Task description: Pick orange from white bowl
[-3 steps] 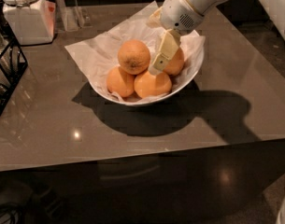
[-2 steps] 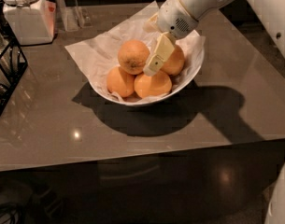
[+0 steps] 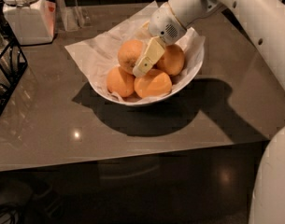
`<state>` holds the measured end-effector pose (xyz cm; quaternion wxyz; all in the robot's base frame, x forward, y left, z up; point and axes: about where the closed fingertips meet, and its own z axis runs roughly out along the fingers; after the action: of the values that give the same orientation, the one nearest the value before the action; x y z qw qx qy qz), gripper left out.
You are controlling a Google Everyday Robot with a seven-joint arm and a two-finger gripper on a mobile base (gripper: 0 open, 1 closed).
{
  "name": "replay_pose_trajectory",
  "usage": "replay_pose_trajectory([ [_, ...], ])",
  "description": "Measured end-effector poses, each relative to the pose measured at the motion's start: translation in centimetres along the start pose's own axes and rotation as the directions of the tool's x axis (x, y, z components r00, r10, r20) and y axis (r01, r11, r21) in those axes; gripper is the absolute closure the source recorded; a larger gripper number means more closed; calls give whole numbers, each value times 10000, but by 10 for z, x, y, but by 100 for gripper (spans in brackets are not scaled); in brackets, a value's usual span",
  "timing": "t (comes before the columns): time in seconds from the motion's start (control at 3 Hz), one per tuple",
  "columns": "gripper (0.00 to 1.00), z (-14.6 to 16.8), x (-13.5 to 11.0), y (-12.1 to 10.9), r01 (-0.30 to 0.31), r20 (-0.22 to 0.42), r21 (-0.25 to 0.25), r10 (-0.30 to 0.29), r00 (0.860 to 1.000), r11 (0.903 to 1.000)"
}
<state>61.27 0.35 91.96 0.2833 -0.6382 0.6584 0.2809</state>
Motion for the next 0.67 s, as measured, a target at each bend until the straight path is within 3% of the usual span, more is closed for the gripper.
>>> replay_pose_trajectory([
  [0.67, 42, 5, -5, -3, -20, 259, -9, 21, 9997, 10000],
])
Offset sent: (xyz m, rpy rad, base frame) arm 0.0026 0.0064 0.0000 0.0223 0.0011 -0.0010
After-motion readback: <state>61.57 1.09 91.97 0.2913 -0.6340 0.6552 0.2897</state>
